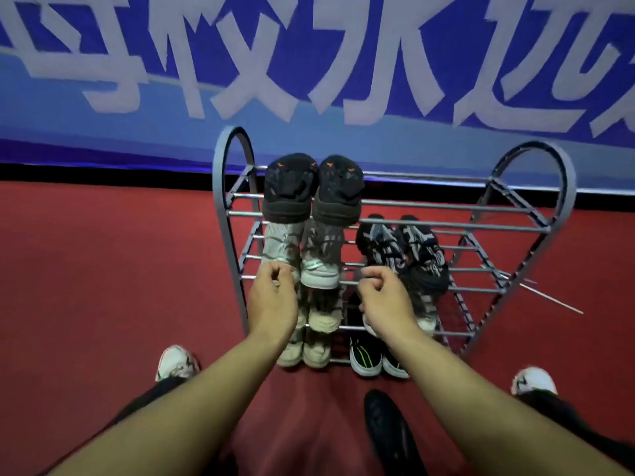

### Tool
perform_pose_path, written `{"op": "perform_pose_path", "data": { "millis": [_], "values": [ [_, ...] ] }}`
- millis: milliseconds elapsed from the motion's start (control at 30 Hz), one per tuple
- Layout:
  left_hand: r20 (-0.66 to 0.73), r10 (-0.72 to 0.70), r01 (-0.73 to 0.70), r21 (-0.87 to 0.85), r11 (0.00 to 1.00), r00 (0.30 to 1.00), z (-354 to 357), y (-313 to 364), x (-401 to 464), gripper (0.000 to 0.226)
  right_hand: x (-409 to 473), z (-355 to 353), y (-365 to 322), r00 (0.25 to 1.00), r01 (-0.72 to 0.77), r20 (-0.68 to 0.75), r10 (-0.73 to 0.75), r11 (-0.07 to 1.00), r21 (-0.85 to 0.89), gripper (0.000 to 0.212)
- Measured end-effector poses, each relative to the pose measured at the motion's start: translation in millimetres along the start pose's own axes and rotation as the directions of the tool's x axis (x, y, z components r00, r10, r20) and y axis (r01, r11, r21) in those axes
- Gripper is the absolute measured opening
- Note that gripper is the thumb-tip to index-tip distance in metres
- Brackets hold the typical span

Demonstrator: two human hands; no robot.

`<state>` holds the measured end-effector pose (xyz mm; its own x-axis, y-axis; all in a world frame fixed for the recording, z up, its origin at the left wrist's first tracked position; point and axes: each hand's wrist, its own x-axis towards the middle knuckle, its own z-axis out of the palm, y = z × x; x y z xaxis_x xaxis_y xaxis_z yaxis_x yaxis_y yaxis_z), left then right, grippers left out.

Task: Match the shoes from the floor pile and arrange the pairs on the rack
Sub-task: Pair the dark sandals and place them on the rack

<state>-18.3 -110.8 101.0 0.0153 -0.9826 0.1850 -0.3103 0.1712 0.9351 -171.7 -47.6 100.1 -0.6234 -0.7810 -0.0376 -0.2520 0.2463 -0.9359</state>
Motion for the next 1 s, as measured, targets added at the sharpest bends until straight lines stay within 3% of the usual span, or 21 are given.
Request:
{"op": "perform_pose_path", "data": {
  "millis": [133, 233, 300, 367, 467, 633, 800, 867, 1000],
  "values": [
    [0.253, -0.103, 0.056, 0.188, 0.981, 0.962, 47.8, -78.8, -72.0, 0.015, -33.8, -0.4, 99.9, 0.947, -0.229, 0.187, 0.263, 0.956, -0.182, 0.009],
    [0.417, -0.251, 0.077, 0.392, 0.917, 0.874, 76.1, -137.1, -121.1, 0.018, -65.7, -13.5, 177.4, 0.757, -0.359, 0.345, 0.554, 0.795, -0.489, 0.015],
    [0.527, -0.357, 0.044, 0.515, 0.856, 0.772, 90.1, -168.5, -150.2, 0.021, -81.0, -31.3, 220.6, 0.674, -0.285, 0.341, 0.655, 0.657, -0.698, 0.023],
    [0.576, -0.460, 0.034, 0.600, 0.800, 0.675, 98.2, -190.9, -175.1, 0.024, -90.7, -49.6, 249.0, 0.661, -0.243, 0.289, 0.693, 0.562, -0.791, 0.037],
    [0.589, -0.590, 0.083, 0.666, 0.742, 0.553, 102.2, -213.7, -205.6, 0.024, -96.9, -66.8, 273.5, 0.632, -0.239, 0.250, 0.734, 0.491, -0.838, 0.040],
    [0.638, -0.669, -0.037, 0.734, 0.679, 0.380, 95.1, -240.6, -225.8, 0.074, -91.1, -60.7, 303.2, 0.628, -0.311, 0.211, 0.749, 0.490, -0.815, 0.042],
    [0.513, -0.765, -0.117, 0.851, 0.511, 0.389, 82.0, -256.4, -236.3, 0.094, -88.3, -37.1, 324.1, 0.665, -0.441, 0.091, 0.741, 0.488, -0.753, 0.056],
    [0.459, -0.814, -0.127, 0.887, 0.445, 0.356, 79.2, -257.0, -231.6, 0.096, -91.1, -34.8, 330.6, 0.662, -0.466, 0.039, 0.748, 0.452, -0.761, 0.061],
    [0.508, -0.799, -0.114, 0.859, 0.500, 0.321, 73.1, -249.1, -215.2, 0.093, -91.2, -34.2, 336.0, 0.670, -0.488, -0.014, 0.742, 0.426, -0.762, 0.059]
  ]
}}
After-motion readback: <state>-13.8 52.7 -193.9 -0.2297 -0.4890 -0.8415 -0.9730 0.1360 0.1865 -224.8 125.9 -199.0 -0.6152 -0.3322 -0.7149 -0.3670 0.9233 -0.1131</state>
